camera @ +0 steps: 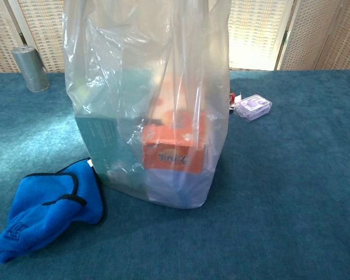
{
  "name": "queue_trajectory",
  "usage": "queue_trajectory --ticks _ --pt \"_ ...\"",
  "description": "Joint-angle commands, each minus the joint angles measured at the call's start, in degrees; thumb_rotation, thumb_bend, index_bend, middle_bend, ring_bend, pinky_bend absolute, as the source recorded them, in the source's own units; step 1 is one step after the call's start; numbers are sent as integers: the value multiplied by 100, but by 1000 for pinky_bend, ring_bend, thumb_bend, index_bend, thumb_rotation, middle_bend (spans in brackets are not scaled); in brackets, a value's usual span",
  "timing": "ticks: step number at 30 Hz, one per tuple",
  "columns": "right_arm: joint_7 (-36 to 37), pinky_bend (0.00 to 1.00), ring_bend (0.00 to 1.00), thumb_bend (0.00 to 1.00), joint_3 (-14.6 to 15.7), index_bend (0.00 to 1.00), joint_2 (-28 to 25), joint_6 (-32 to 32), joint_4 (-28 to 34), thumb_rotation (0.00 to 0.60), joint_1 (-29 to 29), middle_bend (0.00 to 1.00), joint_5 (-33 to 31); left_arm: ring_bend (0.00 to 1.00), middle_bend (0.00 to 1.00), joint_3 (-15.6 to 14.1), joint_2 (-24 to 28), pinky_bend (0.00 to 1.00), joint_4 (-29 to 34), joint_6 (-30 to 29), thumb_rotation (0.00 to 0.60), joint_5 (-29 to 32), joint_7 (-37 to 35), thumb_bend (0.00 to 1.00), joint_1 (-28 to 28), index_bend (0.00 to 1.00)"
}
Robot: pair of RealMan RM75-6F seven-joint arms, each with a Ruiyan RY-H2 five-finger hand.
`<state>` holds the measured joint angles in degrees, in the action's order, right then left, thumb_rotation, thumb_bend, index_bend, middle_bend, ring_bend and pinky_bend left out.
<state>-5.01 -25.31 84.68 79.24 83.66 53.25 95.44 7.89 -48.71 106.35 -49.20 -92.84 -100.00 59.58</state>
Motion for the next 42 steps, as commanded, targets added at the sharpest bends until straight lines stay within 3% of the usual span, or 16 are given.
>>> queue_trajectory --ticks 1,12,17,27,42 --pt "79 267 93 249 -33 1 92 127 -103 600 79 165 21 389 351 15 -9 534 -7 23 385 5 0 174 10 258" --pt "75 267 94 264 -95 1 159 249 -81 600 210 166 -129 389 351 69 -29 534 24 118 362 -35 9 174 76 257" --pt "-37 266 94 210 -182 1 133 197 -3 600 294 166 -263 385 351 103 -31 534 35 105 347 -62 -27 174 99 259" --pt "-227 237 94 54 -266 1 119 67 146 600 457 166 -484 364 351 160 -162 460 -55 54 235 -98 -119 174 162 265" --pt "-321 230 94 26 -293 1 92 133 273 600 560 165 -569 362 351 123 -190 430 -140 -38 115 15 82 173 88 262"
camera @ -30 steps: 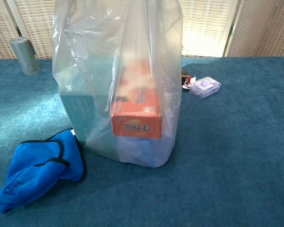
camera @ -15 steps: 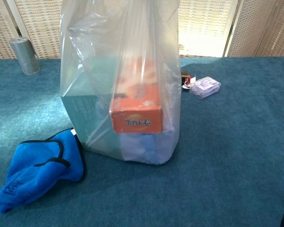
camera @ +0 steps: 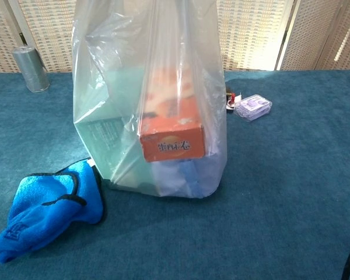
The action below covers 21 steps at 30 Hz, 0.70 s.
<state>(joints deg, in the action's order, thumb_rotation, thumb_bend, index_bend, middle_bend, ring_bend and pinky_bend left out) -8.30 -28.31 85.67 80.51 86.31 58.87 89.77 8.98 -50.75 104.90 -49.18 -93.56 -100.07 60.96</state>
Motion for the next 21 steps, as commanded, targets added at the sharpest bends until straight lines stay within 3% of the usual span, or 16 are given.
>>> queue_trajectory --ticks 1,13,21 --pt "11 229 94 24 15 1 -10 8 19 600 0 165 -3 359 351 26 12 426 10 -50 109 144 141 173 -73 260" --pt "-41 220 94 9 -8 1 54 -2 25 600 96 165 -111 317 345 85 -100 385 64 -108 53 138 206 173 -136 243" --pt "-104 220 94 9 5 1 62 10 63 600 124 165 -139 229 250 137 -208 339 27 -84 47 208 288 173 -122 209"
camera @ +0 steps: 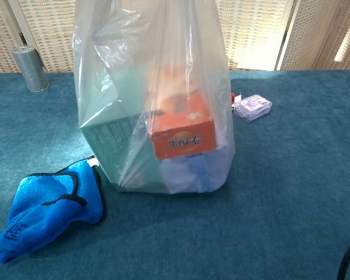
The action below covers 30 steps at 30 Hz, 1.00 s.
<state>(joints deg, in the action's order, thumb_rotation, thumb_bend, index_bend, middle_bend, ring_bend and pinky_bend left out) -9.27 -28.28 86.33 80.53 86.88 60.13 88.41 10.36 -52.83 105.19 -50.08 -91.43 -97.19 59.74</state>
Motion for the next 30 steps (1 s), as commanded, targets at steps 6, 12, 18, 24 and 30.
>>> queue_trajectory --ticks 6,12,18,24,30 --pt "10 220 94 9 -20 1 -58 53 39 600 -25 165 -28 227 230 -45 87 322 -4 21 45 -76 -12 173 -36 164" --pt "35 216 94 9 1 1 -116 95 58 600 -49 165 9 211 190 -104 188 300 -36 29 18 -79 -59 173 -111 128" --pt "37 216 94 9 19 1 -70 46 26 600 -3 165 -30 208 179 -80 159 292 -21 -2 2 -116 -154 173 -103 109" --pt "8 216 94 8 25 1 -35 69 1 600 13 165 -39 156 136 -41 125 279 9 47 0 -94 -53 173 -49 72" --pt "36 205 94 7 23 1 -113 107 42 600 -36 165 -42 108 46 -86 190 242 -12 24 0 -96 -55 173 -120 3"
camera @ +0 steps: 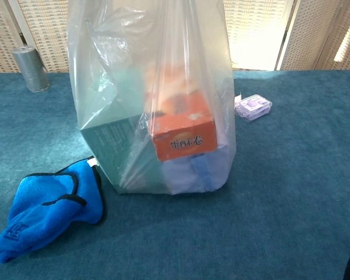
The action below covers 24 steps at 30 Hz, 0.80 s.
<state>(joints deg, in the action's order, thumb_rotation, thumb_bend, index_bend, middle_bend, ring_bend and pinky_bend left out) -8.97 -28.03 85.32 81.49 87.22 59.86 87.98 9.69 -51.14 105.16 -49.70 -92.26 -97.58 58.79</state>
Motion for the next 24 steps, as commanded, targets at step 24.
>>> queue_trajectory --ticks 24 --pt "28 201 94 7 86 1 20 -38 -89 600 5 165 -8 0 0 -410 242 0 -212 -154 0 -944 -1006 171 236 0"
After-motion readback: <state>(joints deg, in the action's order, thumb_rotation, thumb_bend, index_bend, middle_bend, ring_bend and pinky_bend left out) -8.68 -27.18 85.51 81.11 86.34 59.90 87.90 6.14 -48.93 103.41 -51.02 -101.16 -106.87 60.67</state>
